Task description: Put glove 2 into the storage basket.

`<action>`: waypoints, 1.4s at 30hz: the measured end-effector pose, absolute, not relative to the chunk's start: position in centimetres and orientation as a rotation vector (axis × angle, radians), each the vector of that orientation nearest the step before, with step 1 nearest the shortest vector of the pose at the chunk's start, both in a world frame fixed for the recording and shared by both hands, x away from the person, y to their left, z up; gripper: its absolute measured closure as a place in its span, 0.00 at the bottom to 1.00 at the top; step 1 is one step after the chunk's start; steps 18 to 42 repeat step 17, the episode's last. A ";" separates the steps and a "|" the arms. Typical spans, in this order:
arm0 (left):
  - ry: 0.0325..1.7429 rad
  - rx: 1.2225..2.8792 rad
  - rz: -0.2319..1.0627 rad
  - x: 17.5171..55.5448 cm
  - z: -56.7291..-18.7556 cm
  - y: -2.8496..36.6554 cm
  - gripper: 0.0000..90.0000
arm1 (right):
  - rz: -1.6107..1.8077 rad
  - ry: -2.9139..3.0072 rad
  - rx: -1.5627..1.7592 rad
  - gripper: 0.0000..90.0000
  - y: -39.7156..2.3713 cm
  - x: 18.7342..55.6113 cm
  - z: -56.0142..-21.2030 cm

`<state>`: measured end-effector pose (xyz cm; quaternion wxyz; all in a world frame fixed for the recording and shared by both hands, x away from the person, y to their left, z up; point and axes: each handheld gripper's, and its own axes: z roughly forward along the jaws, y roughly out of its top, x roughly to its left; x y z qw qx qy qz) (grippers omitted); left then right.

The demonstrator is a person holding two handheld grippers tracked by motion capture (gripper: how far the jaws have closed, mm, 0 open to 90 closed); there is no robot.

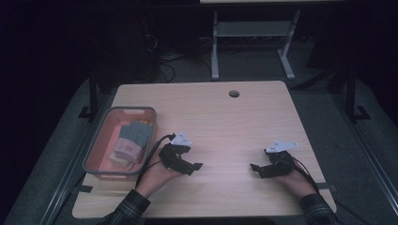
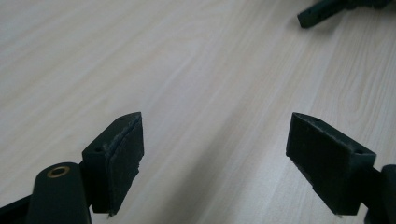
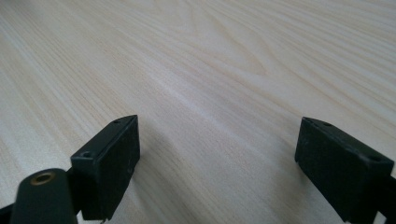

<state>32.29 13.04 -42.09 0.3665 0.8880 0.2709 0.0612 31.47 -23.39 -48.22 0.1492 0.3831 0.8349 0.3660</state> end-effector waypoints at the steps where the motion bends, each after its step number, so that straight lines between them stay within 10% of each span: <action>1: 0.692 2.297 0.152 32.2 -42.7 12.7 0.21 | 1.052 2.400 1.101 0.15 -23.4 31.5 -48.2; 42: 0.679 2.419 0.140 32.3 -46.0 11.4 0.19 | 1.050 2.400 1.103 0.15 -23.4 31.4 -48.2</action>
